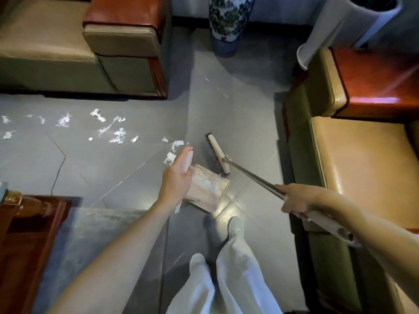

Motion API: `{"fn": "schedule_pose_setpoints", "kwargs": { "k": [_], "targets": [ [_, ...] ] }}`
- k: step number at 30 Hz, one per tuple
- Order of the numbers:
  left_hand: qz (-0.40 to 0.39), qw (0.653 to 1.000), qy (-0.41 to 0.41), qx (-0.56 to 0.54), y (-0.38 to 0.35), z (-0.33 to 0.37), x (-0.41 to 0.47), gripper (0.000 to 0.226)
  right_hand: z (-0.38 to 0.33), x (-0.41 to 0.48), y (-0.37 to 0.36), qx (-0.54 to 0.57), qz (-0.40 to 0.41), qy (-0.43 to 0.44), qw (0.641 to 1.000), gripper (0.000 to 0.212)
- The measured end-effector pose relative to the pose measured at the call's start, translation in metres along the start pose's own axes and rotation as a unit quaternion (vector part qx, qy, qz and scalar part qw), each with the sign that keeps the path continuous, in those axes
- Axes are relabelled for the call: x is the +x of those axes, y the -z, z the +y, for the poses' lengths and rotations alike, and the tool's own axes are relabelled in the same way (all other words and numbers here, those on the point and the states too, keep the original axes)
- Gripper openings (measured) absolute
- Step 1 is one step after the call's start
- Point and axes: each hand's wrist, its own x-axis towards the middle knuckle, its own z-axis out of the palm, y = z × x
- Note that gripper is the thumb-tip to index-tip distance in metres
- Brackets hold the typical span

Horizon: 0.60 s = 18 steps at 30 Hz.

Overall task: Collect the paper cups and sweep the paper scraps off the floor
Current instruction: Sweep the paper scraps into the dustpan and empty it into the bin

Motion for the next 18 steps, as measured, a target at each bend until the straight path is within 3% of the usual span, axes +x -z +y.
{"fn": "schedule_pose_setpoints", "kwargs": {
  "k": [11,18],
  "targets": [
    [-0.014,0.999,0.033,0.024,-0.062,0.044,0.086,0.046,0.028,0.098,0.093,-0.023,0.063,-0.047,0.997,0.055],
    [0.008,0.999,0.023,0.047,-0.073,0.051,0.101,0.046,0.018,0.103,0.083,-0.055,-0.056,0.005,0.997,0.056]
  ]
}}
